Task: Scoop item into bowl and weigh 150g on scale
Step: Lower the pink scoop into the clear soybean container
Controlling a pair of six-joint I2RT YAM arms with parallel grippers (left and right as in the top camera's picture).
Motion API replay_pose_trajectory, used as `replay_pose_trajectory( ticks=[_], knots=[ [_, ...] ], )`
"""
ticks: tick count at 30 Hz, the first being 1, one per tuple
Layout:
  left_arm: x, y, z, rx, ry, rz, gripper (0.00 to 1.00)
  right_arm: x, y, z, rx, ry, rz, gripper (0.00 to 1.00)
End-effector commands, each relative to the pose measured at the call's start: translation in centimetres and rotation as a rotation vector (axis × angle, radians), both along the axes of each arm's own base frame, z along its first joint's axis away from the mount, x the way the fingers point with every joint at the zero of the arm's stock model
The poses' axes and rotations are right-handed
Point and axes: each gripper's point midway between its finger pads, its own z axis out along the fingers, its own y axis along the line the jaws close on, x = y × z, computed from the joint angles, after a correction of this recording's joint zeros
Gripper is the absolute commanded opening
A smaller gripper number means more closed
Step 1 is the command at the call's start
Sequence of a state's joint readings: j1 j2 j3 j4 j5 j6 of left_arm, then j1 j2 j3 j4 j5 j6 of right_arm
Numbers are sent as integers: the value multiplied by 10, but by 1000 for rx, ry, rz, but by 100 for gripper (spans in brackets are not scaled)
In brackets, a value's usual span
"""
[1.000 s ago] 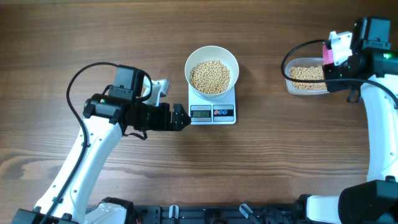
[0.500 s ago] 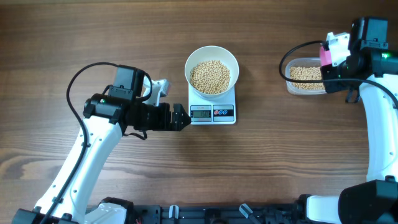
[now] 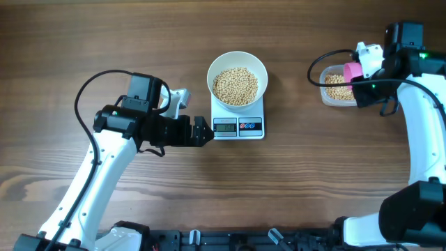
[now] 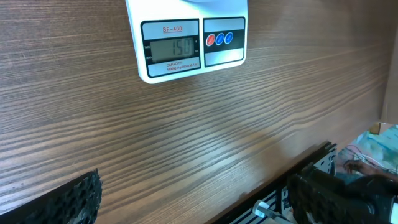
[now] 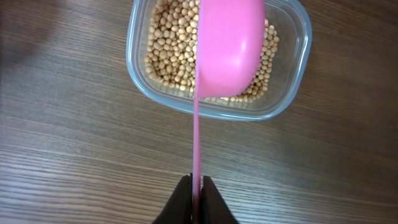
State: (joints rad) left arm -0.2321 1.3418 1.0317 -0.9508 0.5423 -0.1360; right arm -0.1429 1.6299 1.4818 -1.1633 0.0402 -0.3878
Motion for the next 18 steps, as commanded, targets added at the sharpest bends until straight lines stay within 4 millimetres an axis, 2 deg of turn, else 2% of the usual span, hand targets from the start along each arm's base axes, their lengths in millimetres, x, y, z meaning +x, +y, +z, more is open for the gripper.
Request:
replay_pose_trajectory(
  ticks=[1, 2, 5, 10, 12, 14, 16, 17, 18],
  knots=[
    [0, 1, -1, 9, 1, 4, 100, 1, 3, -5, 26, 7, -10, 19],
    [0, 1, -1, 9, 1, 4, 100, 1, 3, -5, 27, 7, -10, 20],
    [0, 1, -1, 9, 1, 4, 100, 1, 3, -5, 27, 7, -10, 34],
    [0, 1, -1, 9, 1, 4, 100, 2, 3, -5, 31, 4, -25, 38],
    [0, 1, -1, 9, 1, 4, 100, 2, 3, -4, 33, -1, -35, 45],
    [0, 1, -1, 9, 1, 4, 100, 4, 3, -3, 37, -11, -54, 55],
    [0, 1, -1, 9, 1, 4, 100, 5, 2, 1, 40, -25, -72, 72],
    [0, 1, -1, 9, 1, 4, 100, 6, 2, 4, 41, -35, -77, 90],
    [0, 1, -1, 9, 1, 4, 100, 7, 2, 7, 40, -50, -81, 95]
  ],
)
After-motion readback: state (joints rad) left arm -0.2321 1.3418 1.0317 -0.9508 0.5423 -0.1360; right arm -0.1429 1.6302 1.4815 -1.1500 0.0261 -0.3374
